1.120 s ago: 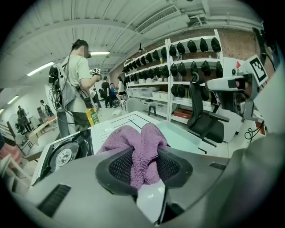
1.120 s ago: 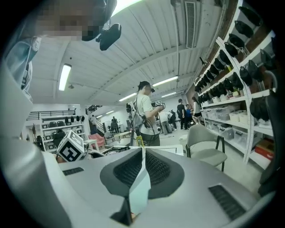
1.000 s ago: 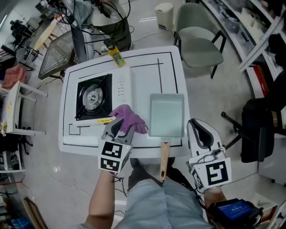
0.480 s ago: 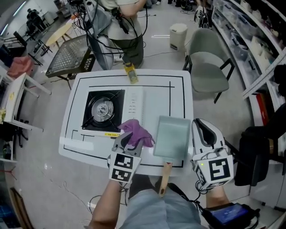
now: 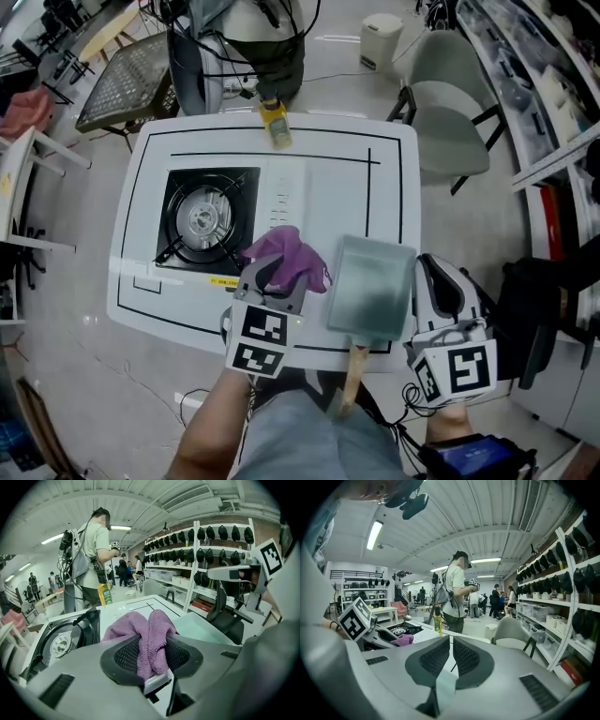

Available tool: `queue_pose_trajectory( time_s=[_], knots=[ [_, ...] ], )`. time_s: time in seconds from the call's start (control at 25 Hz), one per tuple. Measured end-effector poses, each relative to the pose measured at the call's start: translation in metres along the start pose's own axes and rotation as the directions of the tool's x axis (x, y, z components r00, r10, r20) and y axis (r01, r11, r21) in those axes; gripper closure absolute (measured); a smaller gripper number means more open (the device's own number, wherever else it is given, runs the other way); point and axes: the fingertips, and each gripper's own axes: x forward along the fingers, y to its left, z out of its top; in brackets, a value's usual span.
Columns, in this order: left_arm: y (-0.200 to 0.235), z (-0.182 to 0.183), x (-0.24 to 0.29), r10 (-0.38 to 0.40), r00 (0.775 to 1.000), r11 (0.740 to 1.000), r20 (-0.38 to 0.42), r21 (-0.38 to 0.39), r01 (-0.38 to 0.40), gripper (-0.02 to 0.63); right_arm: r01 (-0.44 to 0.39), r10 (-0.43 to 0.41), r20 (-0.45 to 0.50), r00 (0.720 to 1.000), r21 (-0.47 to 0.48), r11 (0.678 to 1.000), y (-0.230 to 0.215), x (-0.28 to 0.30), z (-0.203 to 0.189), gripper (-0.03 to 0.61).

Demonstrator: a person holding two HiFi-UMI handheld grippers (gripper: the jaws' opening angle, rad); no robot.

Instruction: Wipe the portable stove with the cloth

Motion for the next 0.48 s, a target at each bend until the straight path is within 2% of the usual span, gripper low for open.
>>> queue_pose_trajectory(
  time_s=[0.2,0.48],
  knots=[
    [0.009,0.009,0.012,-0.019,1.000,0.999,-0.015,-0.027,0.019,0.466,0.042,-0.042,-0.026,0.999,0.007,0.999,-0.005,0.004,-0.001,0.525],
    [0.021,0.021,0.027,-0.047,0.999,0.999,-0.027,-0.021,0.046,0.465,0.087,-0.086,-0.051,0.995,0.017,0.996,-0.009,0.011,-0.003,0.525]
  ],
)
